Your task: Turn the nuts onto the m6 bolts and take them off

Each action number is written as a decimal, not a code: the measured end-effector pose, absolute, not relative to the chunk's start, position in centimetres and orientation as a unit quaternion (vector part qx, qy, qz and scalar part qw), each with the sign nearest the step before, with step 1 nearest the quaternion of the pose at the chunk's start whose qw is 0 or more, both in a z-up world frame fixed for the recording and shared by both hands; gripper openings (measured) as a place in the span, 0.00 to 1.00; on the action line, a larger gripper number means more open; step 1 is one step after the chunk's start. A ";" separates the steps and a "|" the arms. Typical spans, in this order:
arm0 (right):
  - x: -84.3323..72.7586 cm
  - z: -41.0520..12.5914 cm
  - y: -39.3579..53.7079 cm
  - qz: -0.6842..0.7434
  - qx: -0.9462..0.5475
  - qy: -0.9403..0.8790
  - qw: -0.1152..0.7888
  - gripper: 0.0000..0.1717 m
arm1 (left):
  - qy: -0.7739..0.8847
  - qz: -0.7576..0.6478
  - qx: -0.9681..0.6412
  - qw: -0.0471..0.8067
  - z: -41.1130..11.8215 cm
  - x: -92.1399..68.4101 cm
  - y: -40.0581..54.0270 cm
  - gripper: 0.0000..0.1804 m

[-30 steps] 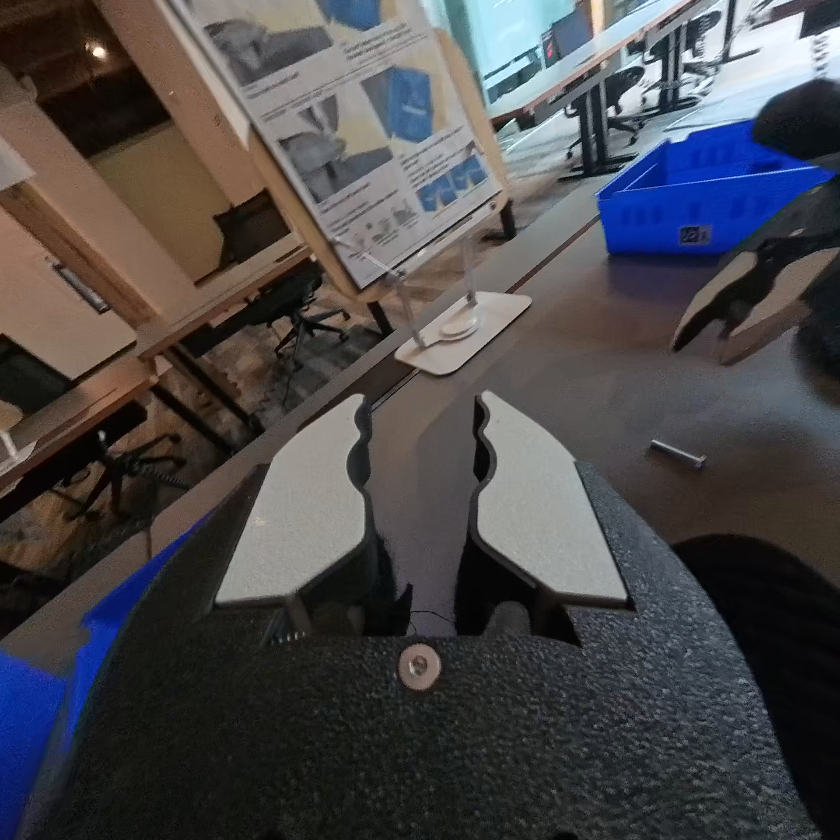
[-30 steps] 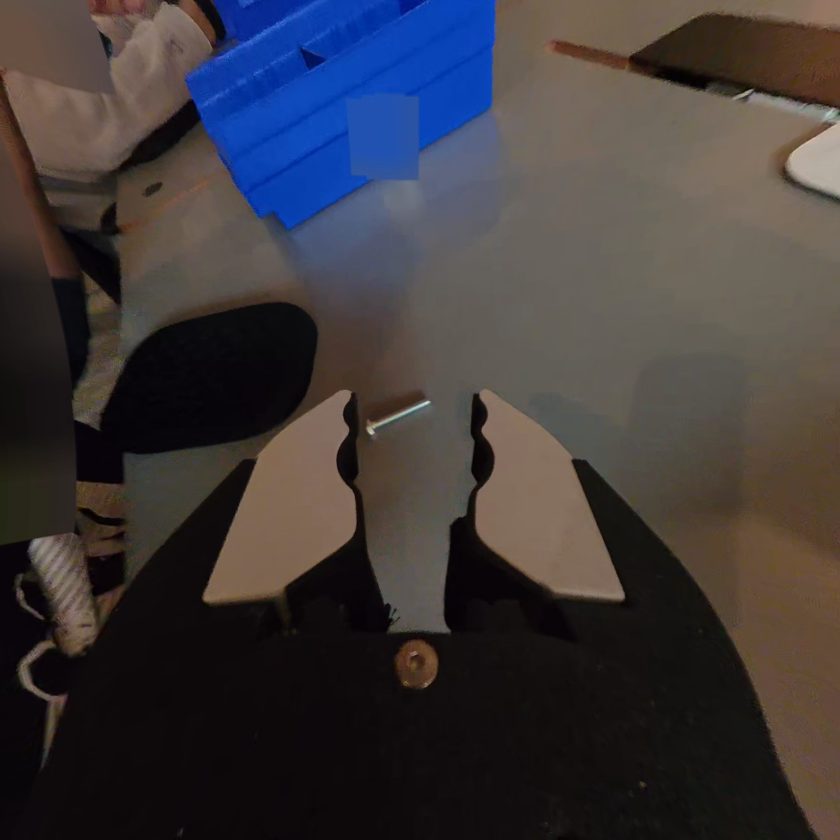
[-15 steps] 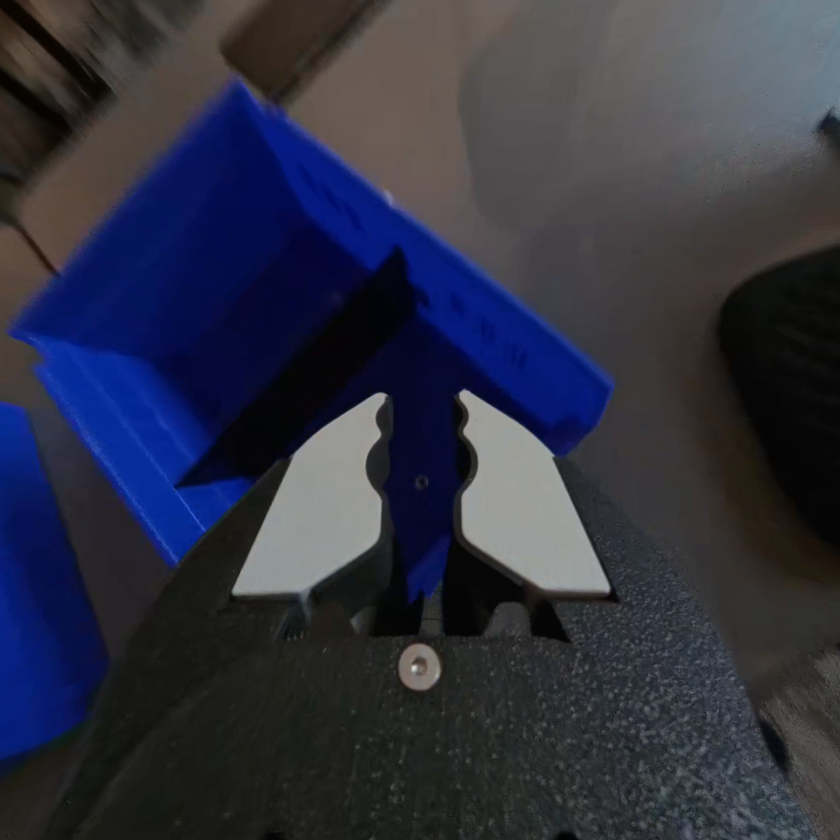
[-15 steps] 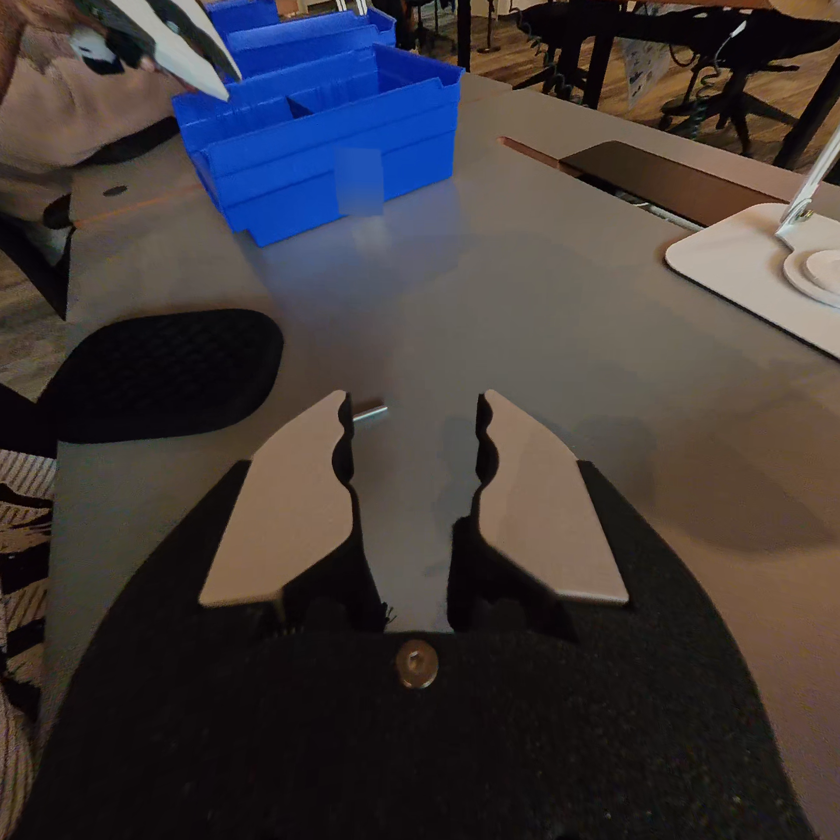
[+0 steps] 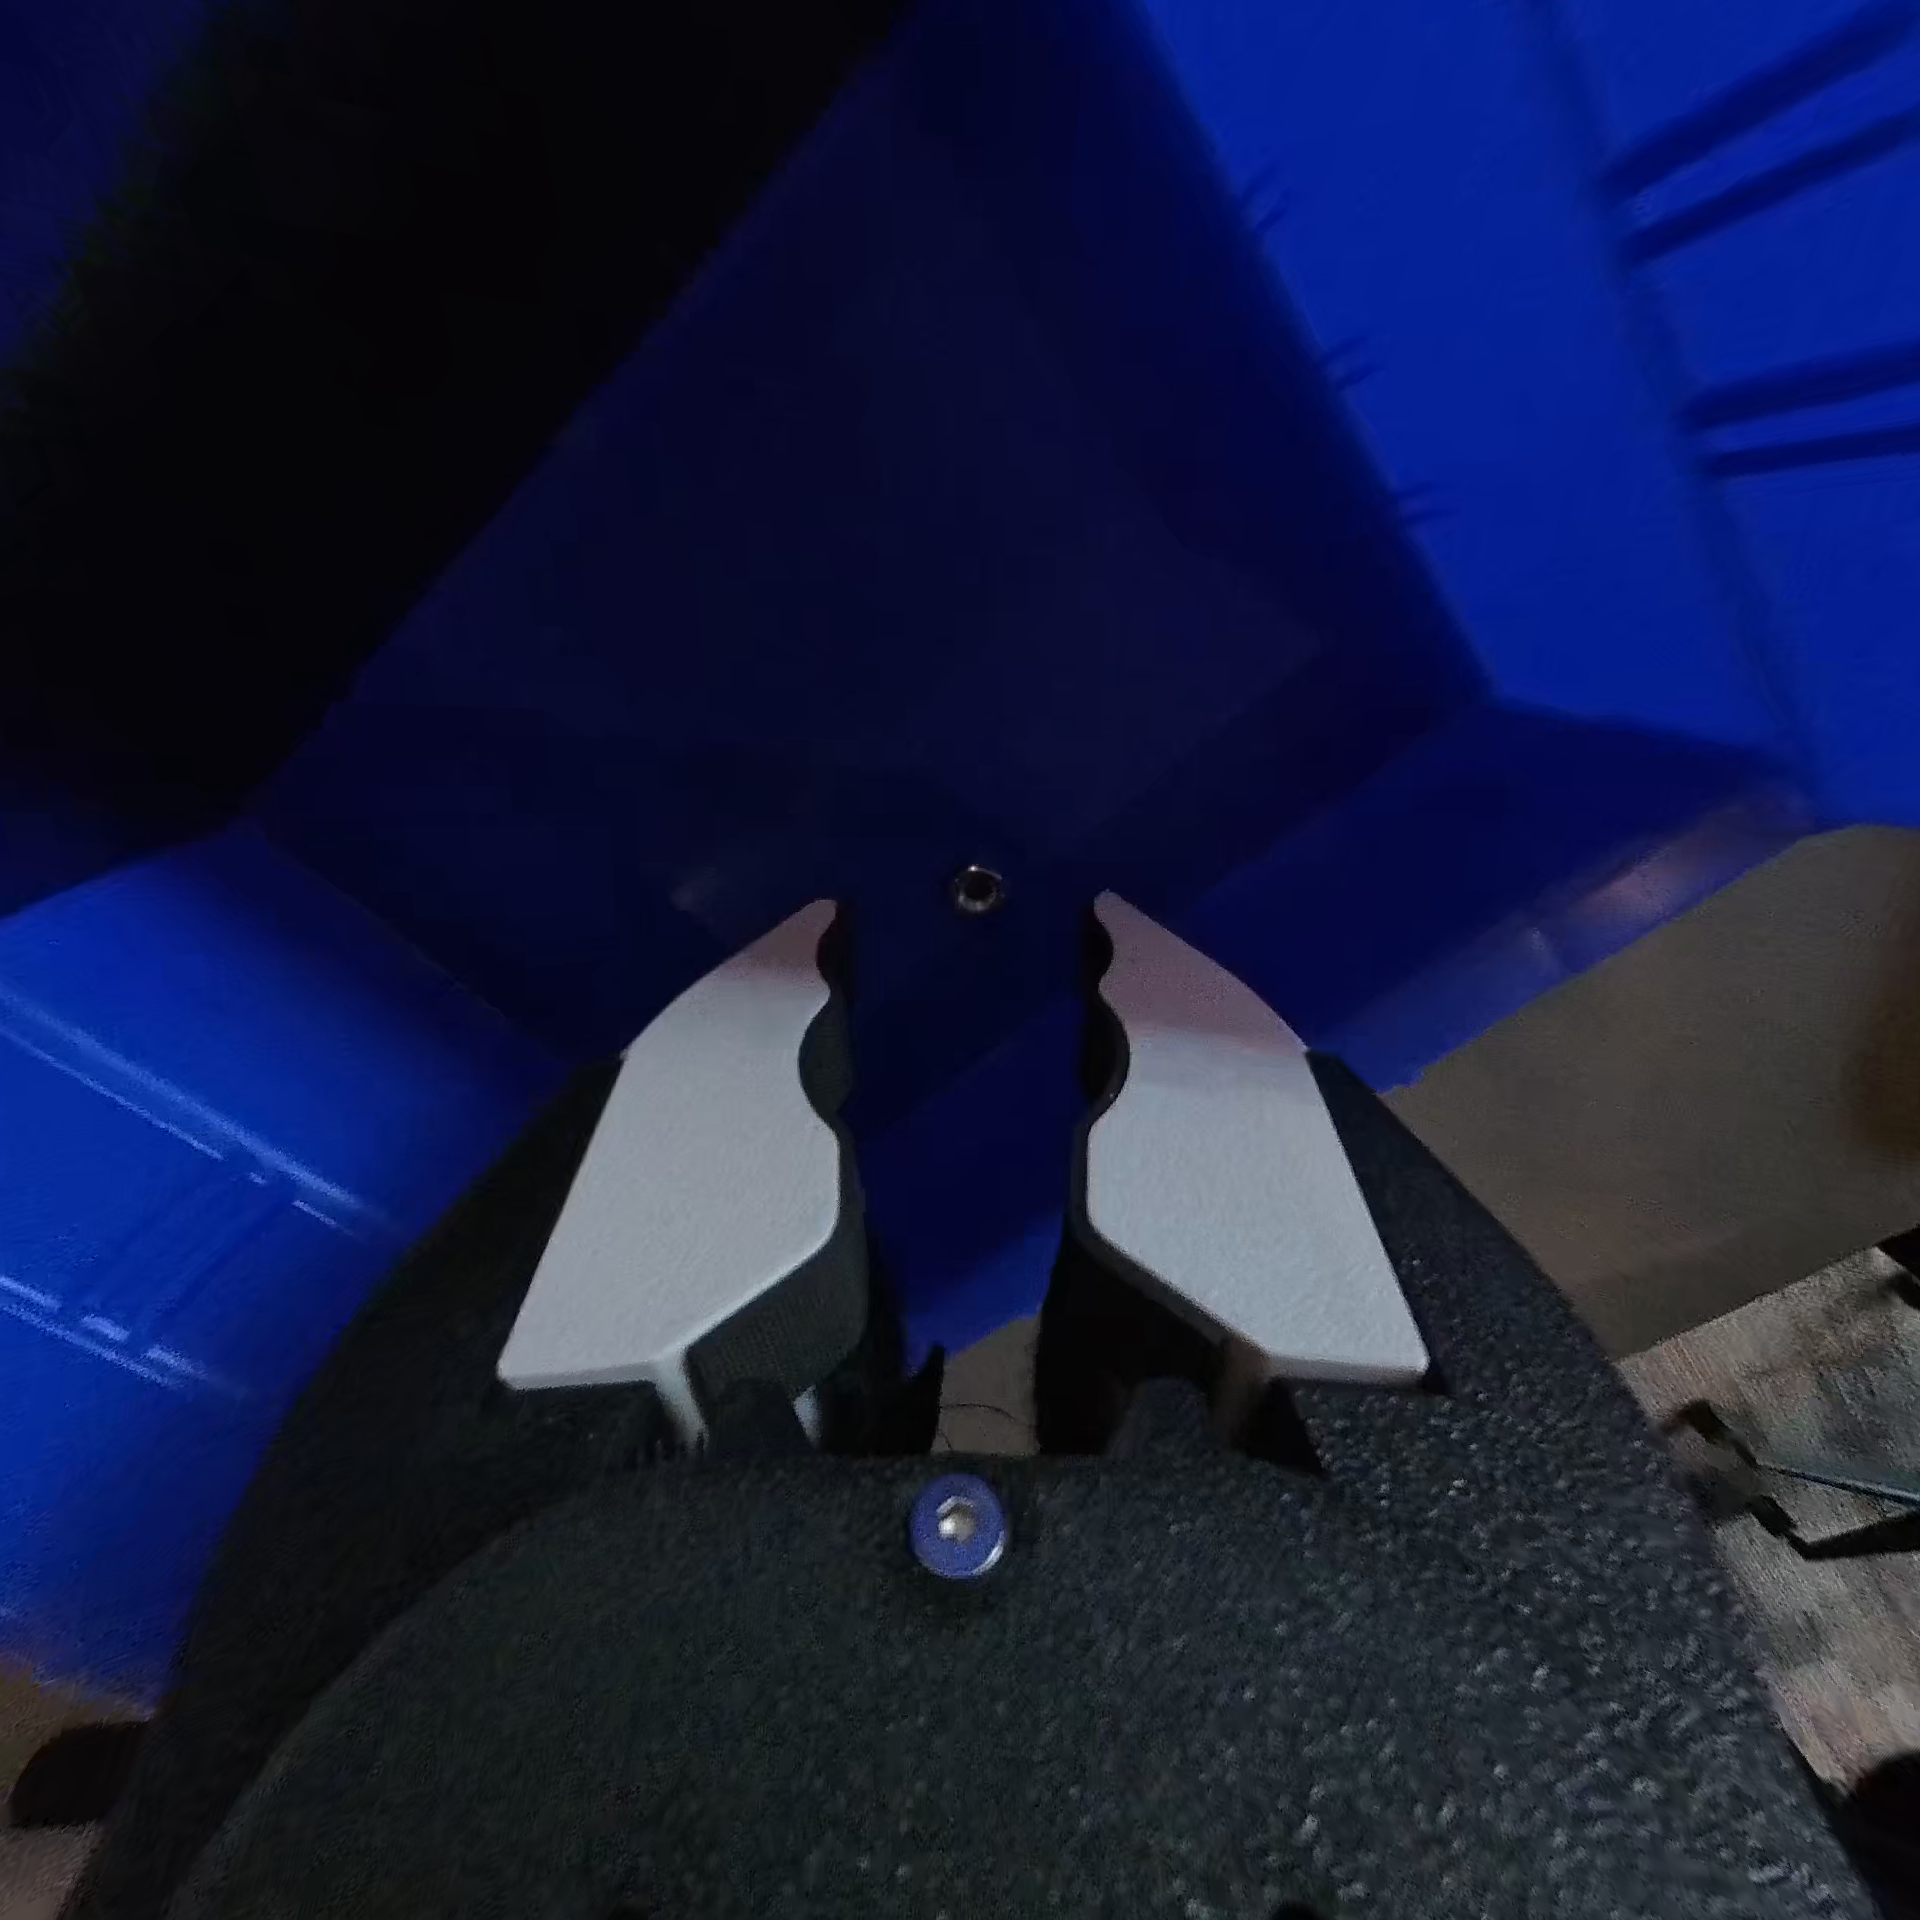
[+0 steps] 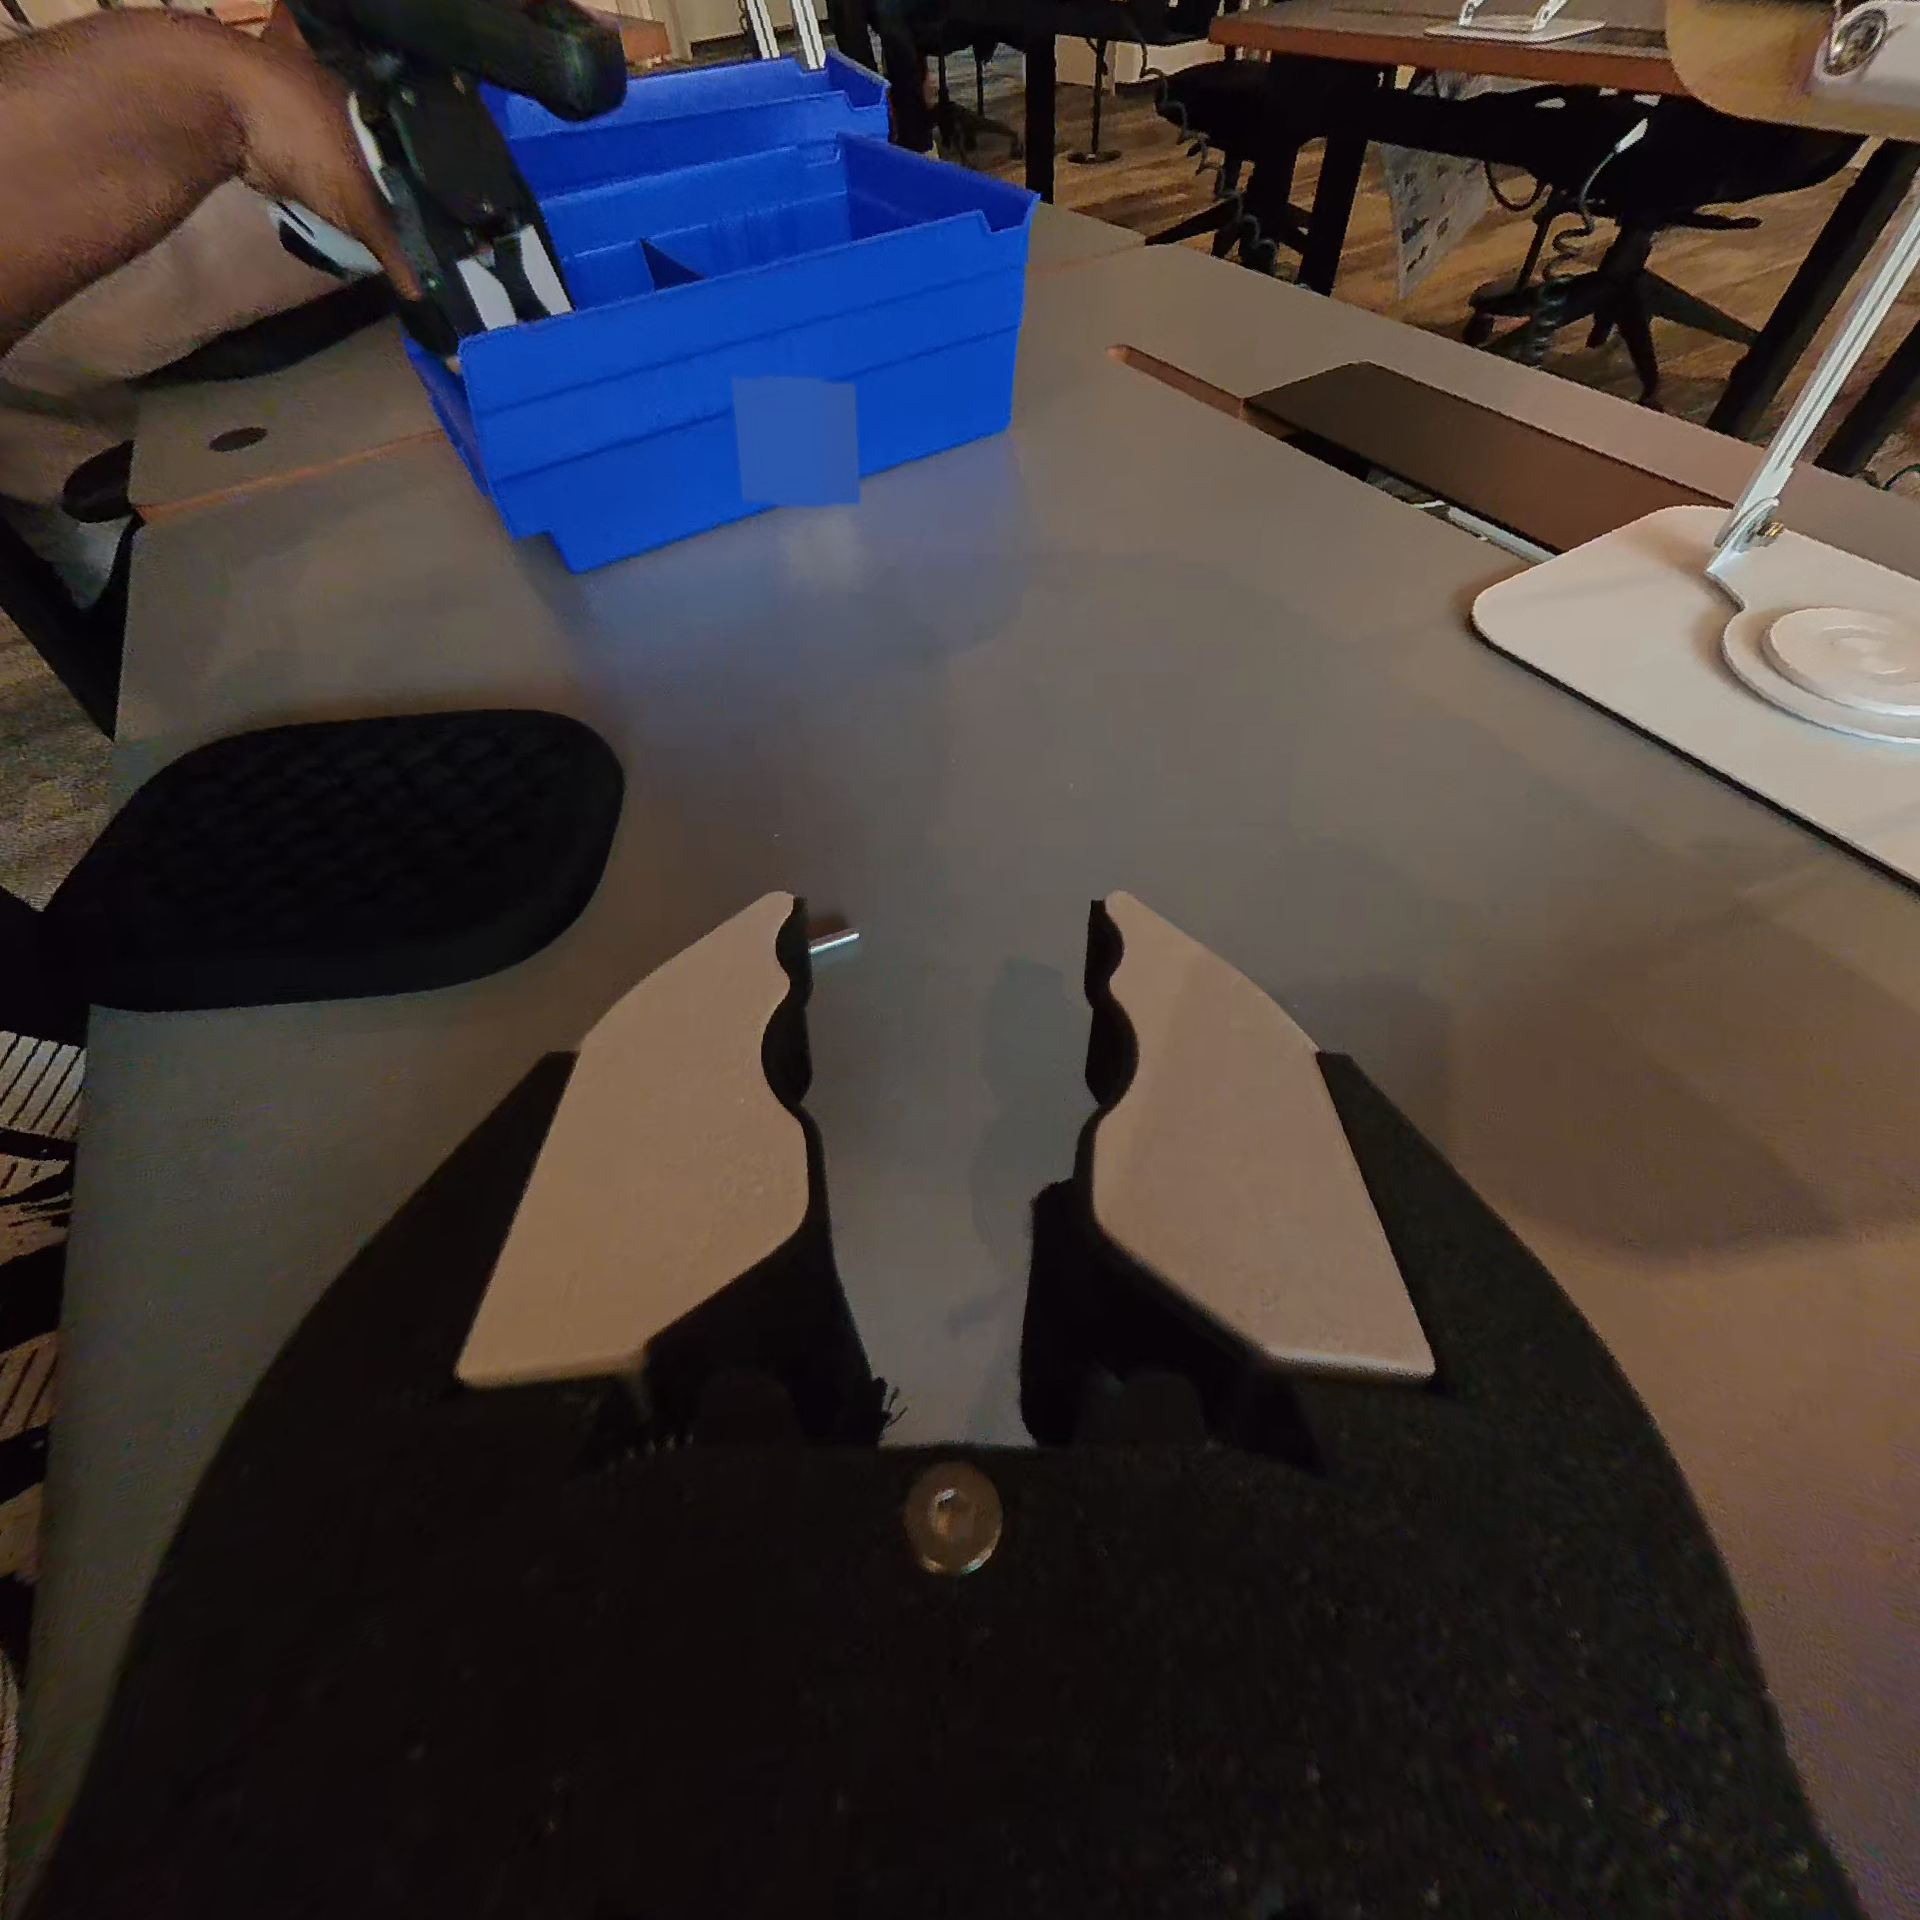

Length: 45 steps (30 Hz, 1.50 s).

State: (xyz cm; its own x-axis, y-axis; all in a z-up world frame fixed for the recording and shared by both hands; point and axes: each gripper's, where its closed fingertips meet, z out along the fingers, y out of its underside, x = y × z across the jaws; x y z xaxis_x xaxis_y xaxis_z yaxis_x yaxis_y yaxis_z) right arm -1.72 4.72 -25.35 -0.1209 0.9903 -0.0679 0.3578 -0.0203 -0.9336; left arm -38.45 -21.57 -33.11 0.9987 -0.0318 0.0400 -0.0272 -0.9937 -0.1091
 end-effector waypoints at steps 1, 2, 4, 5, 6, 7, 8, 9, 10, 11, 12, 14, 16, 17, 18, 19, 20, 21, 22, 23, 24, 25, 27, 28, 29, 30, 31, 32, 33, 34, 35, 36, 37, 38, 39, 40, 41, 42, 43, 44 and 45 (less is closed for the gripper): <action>-1.7 -25.3 4.7 0.444 -0.558 -0.603 0.357 0.29 | 0.014 -0.024 -0.998 0.053 -33.3 -38.4 -21.5 0.22; -1.7 -25.3 4.7 0.443 -0.558 -0.604 0.358 0.29 | 0.013 -0.026 -0.998 0.052 -33.4 -38.3 -21.5 0.22; -1.7 -25.2 4.7 0.441 -0.556 -0.605 0.362 0.29 | 0.013 -0.022 -0.999 0.045 -33.7 -38.5 -21.5 0.21; -1.6 -25.2 4.7 0.440 -0.555 -0.604 0.365 0.29 | 0.013 -0.019 -0.999 0.041 -33.8 -38.6 -21.5 0.19; -1.6 -25.1 4.8 0.440 -0.555 -0.604 0.366 0.29 | 0.012 -0.022 -0.999 0.039 -33.9 -38.6 -21.5 0.18; -1.6 -25.1 4.8 0.440 -0.555 -0.603 0.368 0.29 | 0.012 -0.026 -0.999 0.037 -34.0 -38.5 -21.5 0.18; -1.6 -25.1 4.8 0.440 -0.555 -0.602 0.368 0.29 | 0.012 -0.024 -0.999 0.035 -34.2 -38.5 -21.6 0.17; -1.6 -25.0 4.8 0.441 -0.555 -0.601 0.368 0.29 | 0.012 -0.019 -0.999 0.036 -34.2 -38.7 -21.5 0.17; -1.6 -25.0 4.9 0.441 -0.555 -0.601 0.368 0.29 | 0.013 -0.016 -0.999 0.037 -34.2 -38.7 -21.5 0.16; -1.6 -25.0 4.8 0.442 -0.555 -0.601 0.368 0.29 | 0.013 -0.012 -0.999 0.037 -34.2 -38.8 -21.5 0.15; -1.6 -25.0 4.8 0.441 -0.556 -0.601 0.368 0.29 | 0.013 -0.009 -0.999 0.038 -34.3 -38.9 -21.5 0.14; -1.6 -25.0 4.8 0.439 -0.555 -0.602 0.369 0.30 | 0.016 -0.020 -0.999 0.033 -34.3 -38.6 -21.6 0.06; -1.6 -25.0 4.9 0.438 -0.554 -0.602 0.373 0.30 | 0.022 -0.020 -0.999 0.031 -34.3 -38.5 -21.7 0.06; -1.6 -24.9 4.9 0.439 -0.554 -0.601 0.373 0.30 | 0.022 -0.020 -0.999 0.028 -34.3 -38.5 -21.8 0.06; -1.6 -24.9 4.9 0.440 -0.554 -0.600 0.373 0.30 | 0.023 -0.017 -0.999 0.024 -34.2 -38.5 -21.9 0.06; -1.6 -24.8 4.9 0.441 -0.554 -0.599 0.373 0.29 | 0.024 -0.010 -0.999 0.022 -34.1 -38.8 -22.0 0.05; -1.5 -24.8 4.9 0.442 -0.554 -0.599 0.374 0.29 | 0.025 -0.003 -0.999 0.027 -33.7 -38.9 -21.9 0.05; -1.5 -24.8 5.0 0.442 -0.554 -0.598 0.374 0.29 | 0.025 0.003 -0.999 0.039 -33.1 -39.1 -21.6 0.05; -1.5 -24.8 5.0 0.443 -0.554 -0.597 0.375 0.29 | 0.025 0.010 -0.998 0.053 -32.2 -39.1 -21.2 0.05; -1.5 -24.7 5.1 0.443 -0.554 -0.596 0.375 0.29 | 0.028 0.018 -0.997 0.071 -31.2 -39.1 -20.6 0.05; -1.5 -24.7 5.2 0.444 -0.555 -0.594 0.377 0.29 | 0.035 0.025 -0.995 0.092 -29.9 -38.8 -20.0 0.05; -1.4 -24.7 5.3 0.444 -0.556 -0.592 0.378 0.29 | 0.044 0.031 -0.992 0.116 -28.5 -38.3 -19.1 0.05; -1.3 -24.5 5.7 0.445 -0.559 -0.585 0.383 0.28 | 0.077 0.042 -0.982 0.168 -25.4 -36.5 -17.1 0.05; -1.3 -24.5 6.0 0.444 -0.562 -0.581 0.386 0.28 | 0.100 0.046 -0.975 0.193 -23.9 -35.1 -15.9 0.05; -1.2 -24.5 6.3 0.443 -0.566 -0.577 0.389 0.27 | 0.127 0.049 -0.967 0.217 -22.5 -33.4 -14.7 0.05; -1.1 -24.5 6.5 0.442 -0.568 -0.572 0.392 0.27 | 0.157 0.051 -0.957 0.238 -21.4 -31.5 -13.3 0.05; -1.1 -24.5 6.7 0.441 -0.571 -0.569 0.395 0.27 | 0.187 0.049 -0.949 0.249 -20.7 -29.4 -12.1 0.05; -1.0 -24.5 7.0 0.438 -0.574 -0.566 0.398 0.27 | 0.218 0.047 -0.941 0.255 -20.5 -27.4 -10.9 0.05; -0.9 -24.5 7.3 0.433 -0.578 -0.563 0.402 0.27 | 0.247 0.045 -0.933 0.258 -20.5 -25.4 -9.6 0.05; -0.8 -24.6 7.7 0.426 -0.582 -0.561 0.407 0.27 | 0.276 0.038 -0.925 0.260 -20.9 -23.3 -8.4 0.05; -0.6 -24.7 8.0 0.418 -0.586 -0.559 0.411 0.27 | 0.304 0.027 -0.915 0.263 -21.4 -21.1 -7.1 0.05; -0.5 -24.8 8.3 0.411 -0.590 -0.557 0.415 0.27 | 0.330 0.016 -0.905 0.268 -22.0 -18.9 -5.9 0.05; -0.4 -24.9 8.7 0.405 -0.594 -0.555 0.418 0.27 | 0.353 0.006 -0.894 0.274 -22.7 -16.8 -4.6 0.05; -0.2 -25.1 9.1 0.397 -0.598 -0.553 0.423 0.27 | 0.376 -0.006 -0.884 0.278 -23.6 -14.7 -3.4 0.05; 0.0 -25.3 9.6 0.388 -0.604 -0.550 0.428 0.27 | 0.396 -0.021 -0.875 0.278 -24.5 -12.7 -2.5 0.05; 0.2 -25.6 10.1 0.378 -0.611 -0.547 0.430 0.27 | 0.413 -0.033 -0.868 0.274 -25.5 -10.8 -1.7 0.05; 0.3 -25.9 10.5 0.371 -0.618 -0.544 0.429 0.27 | 0.429 -0.042 -0.862 0.269 -26.5 -9.2 -1.0 0.05; 0.4 -26.1 10.8 0.369 -0.624 -0.541 0.426 0.27 | 0.442 -0.050 -0.856 0.261 -27.5 -7.7 -0.4 0.05; 0.4 -26.2 10.9 0.373 -0.627 -0.538 0.422 0.27 | 0.453 -0.056 -0.853 0.253 -28.4 -6.5 0.1 0.05; 0.4 -26.3 10.8 0.380 -0.630 -0.535 0.416 0.27 | 0.463 -0.058 -0.851 0.241 -29.3 -5.6 0.4 0.05; 0.3 -26.3 10.8 0.386 -0.632 -0.532 0.411 0.27 | 0.472 -0.059 -0.850 0.227 -30.2 -4.9 0.7 0.05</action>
